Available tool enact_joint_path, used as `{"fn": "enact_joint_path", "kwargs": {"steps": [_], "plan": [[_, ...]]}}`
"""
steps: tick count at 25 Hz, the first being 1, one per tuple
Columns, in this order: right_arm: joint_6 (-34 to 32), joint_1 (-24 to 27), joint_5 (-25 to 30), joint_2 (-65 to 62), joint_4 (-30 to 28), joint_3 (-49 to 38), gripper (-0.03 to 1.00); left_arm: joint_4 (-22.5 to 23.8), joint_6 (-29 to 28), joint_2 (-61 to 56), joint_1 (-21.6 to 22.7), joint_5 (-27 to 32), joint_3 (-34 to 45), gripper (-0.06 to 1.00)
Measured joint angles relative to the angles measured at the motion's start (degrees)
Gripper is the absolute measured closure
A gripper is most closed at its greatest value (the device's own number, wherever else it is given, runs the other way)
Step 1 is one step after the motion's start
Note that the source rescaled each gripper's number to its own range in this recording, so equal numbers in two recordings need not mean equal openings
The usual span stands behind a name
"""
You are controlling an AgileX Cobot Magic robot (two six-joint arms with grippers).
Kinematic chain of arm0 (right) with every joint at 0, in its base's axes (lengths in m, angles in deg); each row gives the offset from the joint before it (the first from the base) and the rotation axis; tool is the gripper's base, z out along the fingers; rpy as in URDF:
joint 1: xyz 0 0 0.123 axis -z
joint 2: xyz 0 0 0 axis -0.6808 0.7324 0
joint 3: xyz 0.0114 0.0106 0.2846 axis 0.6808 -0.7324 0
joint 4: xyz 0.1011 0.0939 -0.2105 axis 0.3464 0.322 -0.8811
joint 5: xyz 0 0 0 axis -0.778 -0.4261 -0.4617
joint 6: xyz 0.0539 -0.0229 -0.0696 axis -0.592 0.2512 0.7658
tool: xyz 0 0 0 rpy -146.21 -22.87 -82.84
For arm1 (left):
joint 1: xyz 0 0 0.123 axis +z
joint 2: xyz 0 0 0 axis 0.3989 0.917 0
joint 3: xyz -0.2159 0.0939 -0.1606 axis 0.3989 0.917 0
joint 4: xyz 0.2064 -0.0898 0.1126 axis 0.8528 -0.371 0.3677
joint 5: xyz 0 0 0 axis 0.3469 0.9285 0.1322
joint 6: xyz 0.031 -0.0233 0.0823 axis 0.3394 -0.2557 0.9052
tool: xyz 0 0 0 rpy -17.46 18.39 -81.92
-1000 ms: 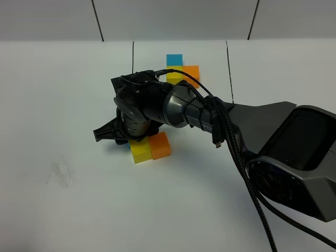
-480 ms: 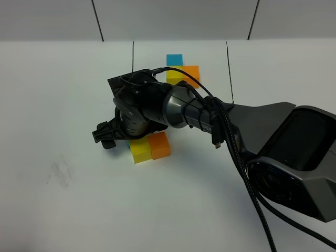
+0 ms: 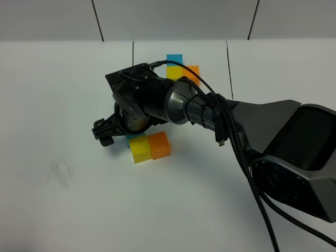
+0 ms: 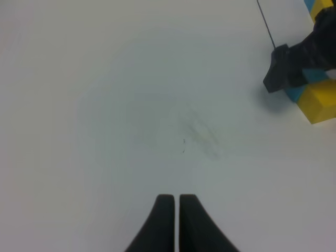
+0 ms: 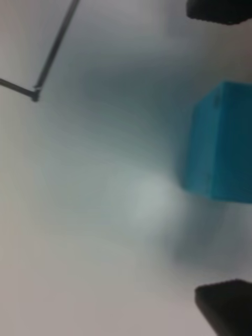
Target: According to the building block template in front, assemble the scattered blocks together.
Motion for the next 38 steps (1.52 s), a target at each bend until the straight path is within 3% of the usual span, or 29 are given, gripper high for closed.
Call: {"fn": "enact_joint_path", "kwargs": {"steps": [7, 11, 14, 19, 21, 28, 38], "plan": [[2.4, 0.0, 7.8, -3.0, -2.8, 8.5, -0.01, 0.0, 0.0, 0.0, 0.0, 0.0, 0.0, 0.94], [2.8, 0.0, 10.1, -5.3, -4.8, 10.8, 0.08, 0.0, 0.0, 0.0, 0.0, 0.0, 0.0, 0.94], [4.3, 0.0, 11.9, -6.9, -7.9, 11.1, 0.27, 0.0, 0.0, 0.0, 0.0, 0.0, 0.0, 0.94], [6.0, 0.0, 17.3, -8.1, -13.2, 11.2, 0.83, 0.0, 0.0, 0.0, 0.0, 0.0, 0.0, 0.94], [6.5, 0.0, 19.3, -8.3, -15.1, 11.2, 0.92, 0.0, 0.0, 0.0, 0.0, 0.0, 0.0, 0.94], [9.2, 2.7, 23.9, -10.0, -15.6, 11.2, 0.96, 0.0, -0.1, 0.0, 0.0, 0.0, 0.0, 0.94], [17.0, 10.5, 24.3, -14.8, -13.1, 5.3, 0.97, 0.0, -0.1, 0.0, 0.0, 0.0, 0.0, 0.94]]}}
